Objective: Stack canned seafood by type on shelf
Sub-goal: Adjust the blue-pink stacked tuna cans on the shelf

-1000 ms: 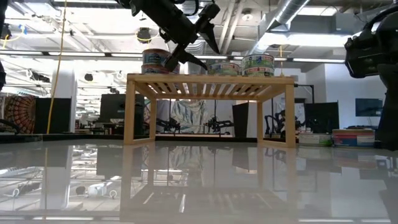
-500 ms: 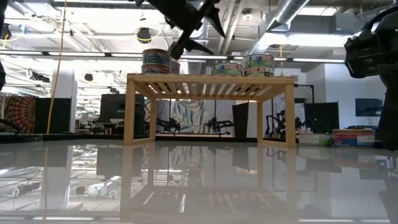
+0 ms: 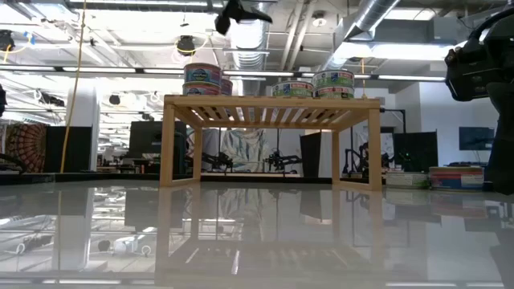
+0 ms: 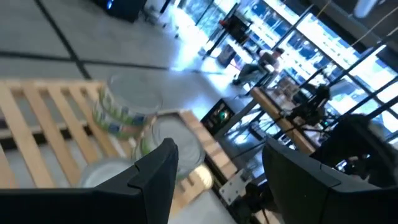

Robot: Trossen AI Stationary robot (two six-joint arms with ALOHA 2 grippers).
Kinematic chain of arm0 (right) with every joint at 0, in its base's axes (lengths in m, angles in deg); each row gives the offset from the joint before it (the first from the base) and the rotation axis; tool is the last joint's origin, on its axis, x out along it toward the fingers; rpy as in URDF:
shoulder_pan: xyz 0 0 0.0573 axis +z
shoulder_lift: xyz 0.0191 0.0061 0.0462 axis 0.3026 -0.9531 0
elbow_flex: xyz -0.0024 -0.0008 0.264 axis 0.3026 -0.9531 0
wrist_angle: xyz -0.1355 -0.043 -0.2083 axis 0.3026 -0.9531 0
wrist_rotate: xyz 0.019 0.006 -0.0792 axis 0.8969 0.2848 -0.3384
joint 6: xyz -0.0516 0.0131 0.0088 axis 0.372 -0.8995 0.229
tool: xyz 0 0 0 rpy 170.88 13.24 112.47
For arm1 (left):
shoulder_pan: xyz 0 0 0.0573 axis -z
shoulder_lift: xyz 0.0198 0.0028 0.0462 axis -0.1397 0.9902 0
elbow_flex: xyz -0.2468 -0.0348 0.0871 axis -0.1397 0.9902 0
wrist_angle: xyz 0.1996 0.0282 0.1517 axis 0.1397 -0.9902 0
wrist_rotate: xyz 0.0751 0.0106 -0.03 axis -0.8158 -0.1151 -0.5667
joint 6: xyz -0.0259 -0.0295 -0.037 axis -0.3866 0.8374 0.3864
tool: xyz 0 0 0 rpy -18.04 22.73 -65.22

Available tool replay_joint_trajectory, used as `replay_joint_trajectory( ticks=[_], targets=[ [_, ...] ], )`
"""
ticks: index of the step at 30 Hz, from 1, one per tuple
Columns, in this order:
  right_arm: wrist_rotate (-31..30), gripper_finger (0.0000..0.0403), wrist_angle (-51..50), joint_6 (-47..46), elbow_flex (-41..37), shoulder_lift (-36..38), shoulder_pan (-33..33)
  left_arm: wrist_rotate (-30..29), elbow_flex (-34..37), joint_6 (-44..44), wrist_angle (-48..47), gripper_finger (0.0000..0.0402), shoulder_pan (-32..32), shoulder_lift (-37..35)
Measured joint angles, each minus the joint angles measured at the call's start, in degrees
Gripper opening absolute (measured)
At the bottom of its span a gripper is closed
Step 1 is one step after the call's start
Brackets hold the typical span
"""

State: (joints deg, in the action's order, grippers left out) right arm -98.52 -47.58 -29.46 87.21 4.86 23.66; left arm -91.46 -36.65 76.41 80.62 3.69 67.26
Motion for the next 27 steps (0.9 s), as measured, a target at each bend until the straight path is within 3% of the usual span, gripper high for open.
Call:
replay_joint_trajectory(
  ticks=[6,10,15,18,27],
  targets=[
    [0.0,0.0127,0.0,0.3,0.0,0.0,-1.2,-0.2,0.0,-7.7,0.0,0.0222,-0.1,-5.1],
    [0.0,0.0127,0.1,0.3,0.0,0.0,-2.0,-3.3,0.0,-11.0,-3.8,0.0222,-0.7,-9.1],
    [0.0,0.0127,-0.4,-2.0,0.0,0.0,-2.1,-4.5,0.0,-5.1,-18.4,0.0222,-6.7,-17.0],
    [0.0,0.0127,-1.2,-4.4,0.0,0.0,-2.1,-2.1,0.0,-2.3,-28.0,0.0222,-11.7,-20.3],
    [0.0,0.0127,-1.7,-6.4,-0.1,0.7,-5.0,5.8,0.0,-1.8,-46.7,0.0222,-24.0,-21.7]
  ],
)
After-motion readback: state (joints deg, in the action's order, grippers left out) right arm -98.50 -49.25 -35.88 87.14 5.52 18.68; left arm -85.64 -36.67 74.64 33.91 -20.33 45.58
